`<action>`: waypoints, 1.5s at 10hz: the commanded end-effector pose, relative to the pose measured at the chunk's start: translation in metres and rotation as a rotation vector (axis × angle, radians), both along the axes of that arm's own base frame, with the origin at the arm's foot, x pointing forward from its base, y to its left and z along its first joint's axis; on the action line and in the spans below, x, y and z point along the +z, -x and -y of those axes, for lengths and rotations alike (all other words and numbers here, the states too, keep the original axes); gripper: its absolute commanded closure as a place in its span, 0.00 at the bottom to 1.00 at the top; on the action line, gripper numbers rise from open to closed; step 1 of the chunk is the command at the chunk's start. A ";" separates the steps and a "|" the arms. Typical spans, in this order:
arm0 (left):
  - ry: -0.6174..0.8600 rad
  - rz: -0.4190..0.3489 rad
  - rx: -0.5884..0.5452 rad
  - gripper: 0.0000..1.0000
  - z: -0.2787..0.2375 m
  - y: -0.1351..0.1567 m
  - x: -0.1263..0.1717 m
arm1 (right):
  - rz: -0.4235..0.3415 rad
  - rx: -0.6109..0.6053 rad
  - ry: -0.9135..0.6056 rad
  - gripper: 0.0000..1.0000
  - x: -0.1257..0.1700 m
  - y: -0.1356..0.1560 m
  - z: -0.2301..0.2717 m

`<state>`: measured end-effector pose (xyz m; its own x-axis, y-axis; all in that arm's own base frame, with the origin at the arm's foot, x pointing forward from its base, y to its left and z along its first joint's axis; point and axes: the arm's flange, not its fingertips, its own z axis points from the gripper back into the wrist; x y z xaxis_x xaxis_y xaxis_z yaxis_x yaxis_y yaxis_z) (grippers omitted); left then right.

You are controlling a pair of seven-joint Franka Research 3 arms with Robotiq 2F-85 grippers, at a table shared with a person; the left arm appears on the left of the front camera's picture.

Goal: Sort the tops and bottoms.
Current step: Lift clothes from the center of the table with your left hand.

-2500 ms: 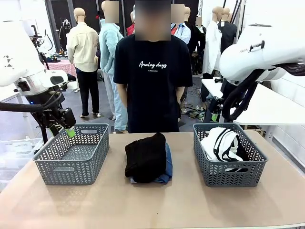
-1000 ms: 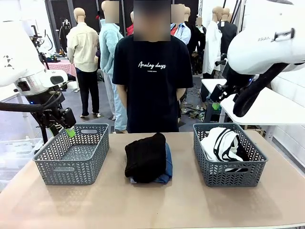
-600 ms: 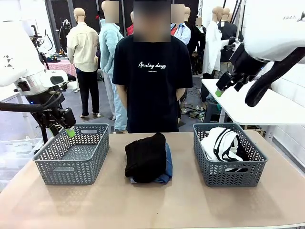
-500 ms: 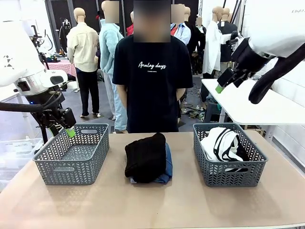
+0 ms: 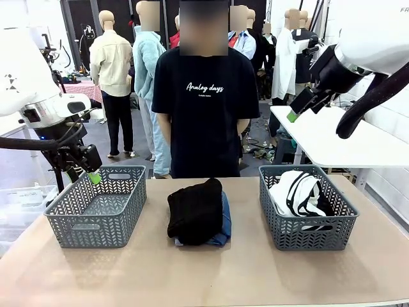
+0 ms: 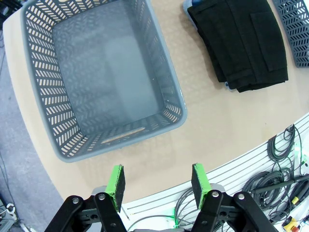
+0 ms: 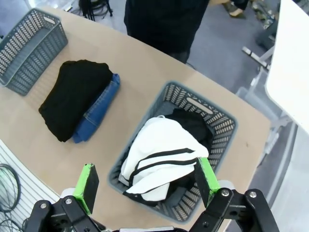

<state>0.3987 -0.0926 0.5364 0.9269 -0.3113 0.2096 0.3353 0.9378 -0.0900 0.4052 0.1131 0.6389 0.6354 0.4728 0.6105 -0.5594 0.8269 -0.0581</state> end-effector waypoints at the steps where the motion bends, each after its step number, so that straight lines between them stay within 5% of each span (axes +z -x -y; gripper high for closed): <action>1: -0.007 0.007 -0.003 0.28 -0.003 0.000 0.000 | -0.001 0.003 0.001 0.00 0.002 0.001 0.000; 3: 0.000 0.000 0.000 0.28 0.000 0.000 0.000 | -0.001 0.003 0.001 0.00 0.002 0.001 0.000; 4: 0.017 0.046 -0.089 0.28 0.023 -0.002 0.006 | -0.001 0.003 0.001 0.00 0.002 0.001 0.000; 8: 0.152 0.214 -0.331 0.28 0.110 -0.095 -0.008 | -0.001 0.003 0.001 0.00 0.002 0.001 0.000; 11: 0.054 0.184 -0.405 0.28 0.177 -0.150 -0.043 | -0.001 0.003 0.001 0.00 0.002 0.001 0.000; 15: 0.020 0.160 -0.410 0.28 0.218 -0.158 -0.060 | -0.001 0.003 0.001 0.00 0.002 0.001 0.000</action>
